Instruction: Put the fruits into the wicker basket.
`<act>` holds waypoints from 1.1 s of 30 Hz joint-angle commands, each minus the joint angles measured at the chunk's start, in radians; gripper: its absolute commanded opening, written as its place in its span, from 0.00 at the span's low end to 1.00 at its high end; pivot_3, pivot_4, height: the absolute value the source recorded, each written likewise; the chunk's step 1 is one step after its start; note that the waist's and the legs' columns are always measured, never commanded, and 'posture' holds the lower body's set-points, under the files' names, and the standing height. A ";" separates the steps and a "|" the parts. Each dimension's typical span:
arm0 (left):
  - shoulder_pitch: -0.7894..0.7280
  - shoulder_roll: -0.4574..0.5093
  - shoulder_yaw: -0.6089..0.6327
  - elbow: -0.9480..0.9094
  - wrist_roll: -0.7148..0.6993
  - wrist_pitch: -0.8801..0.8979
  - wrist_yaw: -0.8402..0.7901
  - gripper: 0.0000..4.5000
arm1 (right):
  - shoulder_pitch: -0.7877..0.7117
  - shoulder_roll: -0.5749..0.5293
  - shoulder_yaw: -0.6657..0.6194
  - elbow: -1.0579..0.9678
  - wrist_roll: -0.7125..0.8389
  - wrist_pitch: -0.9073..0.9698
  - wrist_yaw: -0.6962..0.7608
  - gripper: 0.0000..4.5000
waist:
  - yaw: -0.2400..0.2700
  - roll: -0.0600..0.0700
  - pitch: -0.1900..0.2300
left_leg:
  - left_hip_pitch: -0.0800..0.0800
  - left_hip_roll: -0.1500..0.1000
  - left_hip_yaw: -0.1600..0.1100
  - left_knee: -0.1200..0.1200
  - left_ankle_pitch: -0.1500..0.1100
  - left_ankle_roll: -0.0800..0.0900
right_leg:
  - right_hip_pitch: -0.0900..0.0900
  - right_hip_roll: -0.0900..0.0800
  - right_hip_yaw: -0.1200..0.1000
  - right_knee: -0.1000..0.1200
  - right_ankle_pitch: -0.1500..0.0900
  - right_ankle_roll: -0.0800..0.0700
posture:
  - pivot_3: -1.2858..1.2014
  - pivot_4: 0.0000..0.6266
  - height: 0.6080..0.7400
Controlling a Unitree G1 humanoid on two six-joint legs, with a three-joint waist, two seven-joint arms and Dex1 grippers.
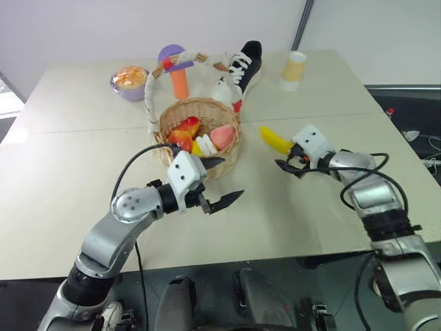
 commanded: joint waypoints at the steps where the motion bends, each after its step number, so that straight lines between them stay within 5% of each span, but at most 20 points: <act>1: 0.019 0.017 0.023 -0.016 0.014 -0.022 -0.004 1.00 | -0.057 0.017 -0.004 0.086 -0.034 -0.088 -0.016 0.94 | 0.001 0.000 0.000 | 0.000 -0.001 0.000 0.000 0.000 0.000 | 0.000 -0.001 0.000 0.000 0.000 0.000 | 0.52 0.24 1.00; 3: 0.031 0.018 0.031 -0.018 0.011 -0.019 -0.002 1.00 | -0.065 0.025 -0.008 0.115 -0.037 -0.110 -0.006 0.80 | 0.002 0.000 0.000 | -0.001 -0.001 0.001 0.001 0.000 0.000 | 0.000 -0.002 0.000 -0.001 0.000 0.000 | 0.52 0.24 1.00; 9: 0.065 -0.016 0.070 -0.032 -0.033 -0.004 0.022 1.00 | -0.063 0.028 -0.019 0.100 -0.062 -0.161 -0.029 0.12 | 0.002 0.000 0.000 | -0.001 -0.001 0.001 0.001 0.000 0.000 | 0.000 -0.002 0.000 -0.001 0.000 0.000 | 0.52 0.24 1.00; 15: 0.140 0.005 0.163 -0.030 -0.068 -0.041 -0.011 1.00 | 0.089 -0.120 -0.093 -0.254 -0.022 -0.160 0.076 0.10 | 0.007 0.002 0.001 | -0.001 -0.001 -0.001 0.000 0.000 0.000 | 0.000 -0.002 -0.001 -0.001 0.000 0.000 | 0.52 0.24 1.00; 21: 0.194 0.068 0.347 0.037 -0.182 -0.069 -0.113 1.00 | 0.244 -0.237 -0.199 -0.698 0.302 0.055 0.312 0.10 | -0.002 0.002 0.001 | 0.001 0.000 -0.002 0.001 0.000 0.000 | 0.002 -0.002 -0.001 -0.001 0.000 0.001 | 0.52 0.24 1.00; 27: 0.194 0.141 0.436 0.107 -0.204 -0.085 -0.168 1.00 | 0.064 -0.052 -0.024 -0.775 0.330 0.165 0.241 0.10 | -0.007 0.002 0.001 | 0.003 0.002 -0.002 0.001 0.000 0.000 | 0.002 0.002 -0.001 0.000 0.000 0.000 | 0.52 0.24 1.00; 33: 0.225 0.156 0.481 0.084 -0.217 -0.082 -0.168 1.00 | -0.165 0.191 0.188 -0.485 0.122 0.117 0.107 0.10 | 0.003 0.002 0.001 | -0.001 0.001 -0.002 0.001 0.000 0.000 | -0.001 -0.001 -0.002 0.000 0.000 0.000 | 0.52 0.24 1.00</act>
